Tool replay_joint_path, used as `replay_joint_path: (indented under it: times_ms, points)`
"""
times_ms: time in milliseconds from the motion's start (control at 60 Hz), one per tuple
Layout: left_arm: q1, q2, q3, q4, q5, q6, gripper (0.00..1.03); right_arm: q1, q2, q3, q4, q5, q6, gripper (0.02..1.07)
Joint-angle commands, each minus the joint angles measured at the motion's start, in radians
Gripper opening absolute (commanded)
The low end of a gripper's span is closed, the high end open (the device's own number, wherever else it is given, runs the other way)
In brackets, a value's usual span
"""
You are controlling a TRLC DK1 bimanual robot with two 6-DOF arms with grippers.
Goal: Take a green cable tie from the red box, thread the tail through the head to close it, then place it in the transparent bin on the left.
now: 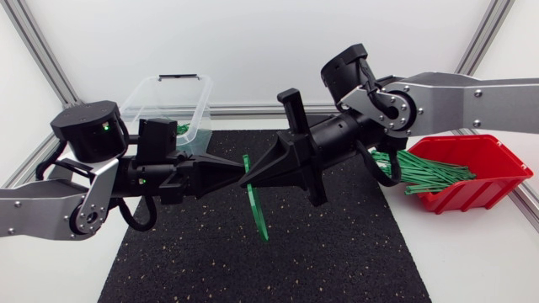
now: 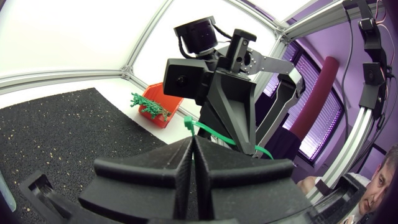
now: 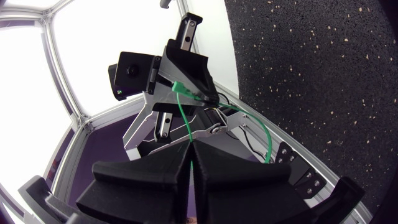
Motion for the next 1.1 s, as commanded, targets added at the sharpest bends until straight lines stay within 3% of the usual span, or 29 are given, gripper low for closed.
replay_joint_path:
  times_ms: [0,1083]
  points:
    - [-0.022,-0.042,-0.032,0.018,0.013,0.012,0.03,-0.008,-0.006,-0.004,0.009,-0.002,0.02,0.07]
    - [-0.09,-0.159,-0.086,0.016,-0.037,0.052,0.03,-0.033,-0.029,0.004,0.003,0.001,0.02,0.08]
